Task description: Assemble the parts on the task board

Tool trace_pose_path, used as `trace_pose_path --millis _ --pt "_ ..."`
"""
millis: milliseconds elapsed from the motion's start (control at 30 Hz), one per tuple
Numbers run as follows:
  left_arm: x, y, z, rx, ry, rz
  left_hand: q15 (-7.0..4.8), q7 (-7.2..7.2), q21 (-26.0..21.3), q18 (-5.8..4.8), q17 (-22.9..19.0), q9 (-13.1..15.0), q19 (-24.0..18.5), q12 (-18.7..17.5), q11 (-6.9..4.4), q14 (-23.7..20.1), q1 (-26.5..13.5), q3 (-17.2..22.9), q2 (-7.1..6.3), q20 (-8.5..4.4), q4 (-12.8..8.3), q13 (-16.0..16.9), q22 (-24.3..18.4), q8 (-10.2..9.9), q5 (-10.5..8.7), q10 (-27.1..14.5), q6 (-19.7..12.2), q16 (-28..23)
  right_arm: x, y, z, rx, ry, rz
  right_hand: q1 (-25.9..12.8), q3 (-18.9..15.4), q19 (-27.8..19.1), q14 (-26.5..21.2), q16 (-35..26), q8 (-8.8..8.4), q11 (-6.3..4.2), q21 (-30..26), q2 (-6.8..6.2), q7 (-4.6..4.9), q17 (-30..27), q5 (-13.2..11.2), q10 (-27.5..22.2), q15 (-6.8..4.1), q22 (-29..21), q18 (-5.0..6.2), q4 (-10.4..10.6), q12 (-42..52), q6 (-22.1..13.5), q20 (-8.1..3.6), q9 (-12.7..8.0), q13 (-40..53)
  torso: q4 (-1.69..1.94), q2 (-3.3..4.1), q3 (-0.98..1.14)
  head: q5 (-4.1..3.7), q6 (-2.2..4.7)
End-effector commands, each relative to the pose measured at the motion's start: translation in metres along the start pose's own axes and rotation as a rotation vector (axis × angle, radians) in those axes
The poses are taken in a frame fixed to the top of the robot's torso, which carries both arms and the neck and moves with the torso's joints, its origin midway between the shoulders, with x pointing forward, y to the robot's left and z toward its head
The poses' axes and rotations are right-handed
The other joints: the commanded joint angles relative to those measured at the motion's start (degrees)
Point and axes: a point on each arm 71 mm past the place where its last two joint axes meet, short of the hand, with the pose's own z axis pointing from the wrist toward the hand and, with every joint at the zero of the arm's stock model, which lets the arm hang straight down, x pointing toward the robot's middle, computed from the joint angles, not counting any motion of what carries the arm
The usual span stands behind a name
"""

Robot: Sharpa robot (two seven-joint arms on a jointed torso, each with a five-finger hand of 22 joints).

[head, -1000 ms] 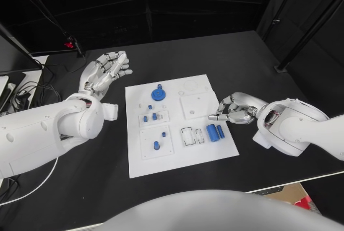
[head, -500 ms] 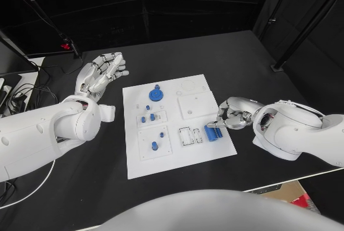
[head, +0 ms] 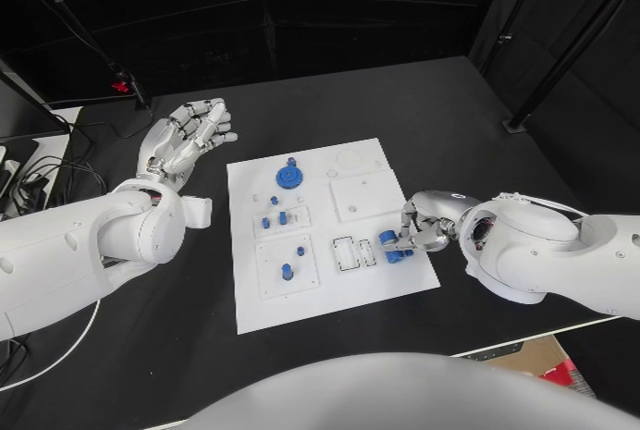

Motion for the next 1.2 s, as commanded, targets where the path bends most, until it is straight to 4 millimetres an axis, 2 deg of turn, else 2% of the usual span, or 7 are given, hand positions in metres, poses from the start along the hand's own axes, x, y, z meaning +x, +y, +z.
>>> trace_pose_path --millis 33,167,400,667,833,1033,1200 --pt "0.001 -0.007 0.000 0.093 0.009 -0.009 0.08 9.14 0.1 -0.97 -0.1 -0.1 0.3 0.4 -0.11 -0.5 -0.1 0.0 0.74 0.06 0.0 -0.1 -0.1 0.4 0.32 -0.4 -0.4 0.4 0.001 0.001 0.001 0.020 0.011 -0.053 -0.5 0.6 6.0 6.0 0.1 0.29 -0.28 0.2 0.10 -0.44 15.1 0.0 6.0 -0.43 15.1 -0.41 0.0 0.1 0.2 -0.52 0.1 15.1 -0.05 0.03 -0.01 0.03 -0.01" --pt "0.000 -0.007 0.000 0.092 0.009 -0.009 0.08 9.14 0.1 -0.97 -0.1 -0.1 0.3 0.4 -0.11 -0.5 -0.1 0.0 0.74 0.06 0.0 -0.1 -0.1 0.4 0.32 -0.4 -0.4 0.4 0.002 0.003 0.002 0.015 0.014 -0.055 -0.6 0.8 6.0 6.0 0.1 0.41 -0.31 0.2 0.22 -0.48 15.1 0.0 6.0 -0.46 15.1 -0.41 -0.1 0.1 0.2 -0.55 0.2 15.1 0.03 0.02 0.01 -0.07 -0.01" --pt "0.000 -0.007 -0.001 0.090 0.008 -0.008 0.08 9.14 0.1 -0.97 -0.2 -0.1 0.3 0.5 -0.11 -0.5 0.0 0.0 0.84 0.07 0.0 -0.1 -0.1 0.4 0.33 -0.4 -0.4 0.4 0.003 0.007 0.005 0.005 0.014 -0.053 -0.6 1.1 6.0 6.0 0.1 0.62 -0.39 0.2 0.57 -0.56 15.1 0.0 6.0 -0.51 15.1 -0.41 -0.1 0.1 0.2 -0.61 0.3 15.1 0.09 0.03 0.06 0.31 -0.01" --pt "-0.001 -0.007 -0.001 0.088 0.006 -0.007 0.08 9.14 0.1 -0.97 -0.2 -0.1 0.3 0.5 -0.11 -0.5 0.0 0.0 0.84 0.07 0.0 -0.1 -0.1 0.4 0.33 -0.4 -0.4 0.4 0.006 0.009 0.009 0.005 0.024 -0.055 -0.5 1.3 6.0 6.0 0.1 0.75 -0.44 0.2 0.86 -0.60 15.1 0.0 6.0 -0.56 15.1 -0.41 -0.1 0.1 0.2 -0.65 0.4 15.1 0.03 -0.01 -0.03 0.39 -0.01" --pt "-0.001 -0.006 -0.001 0.088 0.007 -0.008 0.08 9.14 0.1 -0.97 -0.2 -0.1 0.3 0.5 -0.11 -0.5 0.0 0.0 0.84 0.07 0.0 -0.1 -0.1 0.4 0.33 -0.4 -0.4 0.4 0.010 0.010 0.011 0.005 0.034 -0.056 -0.4 1.4 6.0 6.0 0.1 0.83 -0.48 0.2 1.10 -0.64 15.1 0.1 6.0 -0.60 15.1 -0.41 -0.2 0.1 0.2 -0.69 0.5 15.1 0.04 0.01 -0.01 0.56 -0.01" --pt "0.000 -0.006 -0.001 0.088 0.009 -0.010 0.08 9.15 0.1 -0.98 -0.2 -0.1 0.3 0.5 -0.10 -0.5 0.0 0.0 0.93 0.07 0.0 -0.2 -0.1 0.4 0.34 -0.4 -0.5 0.5 0.014 0.011 0.014 0.009 0.044 -0.058 0.1 1.6 6.0 6.0 0.1 0.98 -0.55 0.2 1.32 -0.72 15.1 0.3 6.0 -0.65 15.1 -0.41 -0.3 0.1 0.2 -0.75 0.6 15.1 0.06 0.00 0.05 0.54 -0.01" --pt "-0.001 -0.006 -0.001 0.087 0.009 -0.010 0.08 9.15 0.1 -0.98 -0.2 -0.1 0.3 0.5 -0.10 -0.5 0.0 0.0 0.93 0.07 0.0 -0.2 -0.1 0.4 0.34 -0.4 -0.5 0.5 0.016 0.013 0.018 0.010 0.051 -0.063 0.3 1.6 6.0 6.0 0.1 1.04 -0.58 0.2 1.27 -0.74 15.1 0.2 6.0 -0.68 15.1 -0.41 -0.3 0.1 0.2 -0.77 0.6 15.1 0.06 -0.01 0.02 0.31 -0.01"
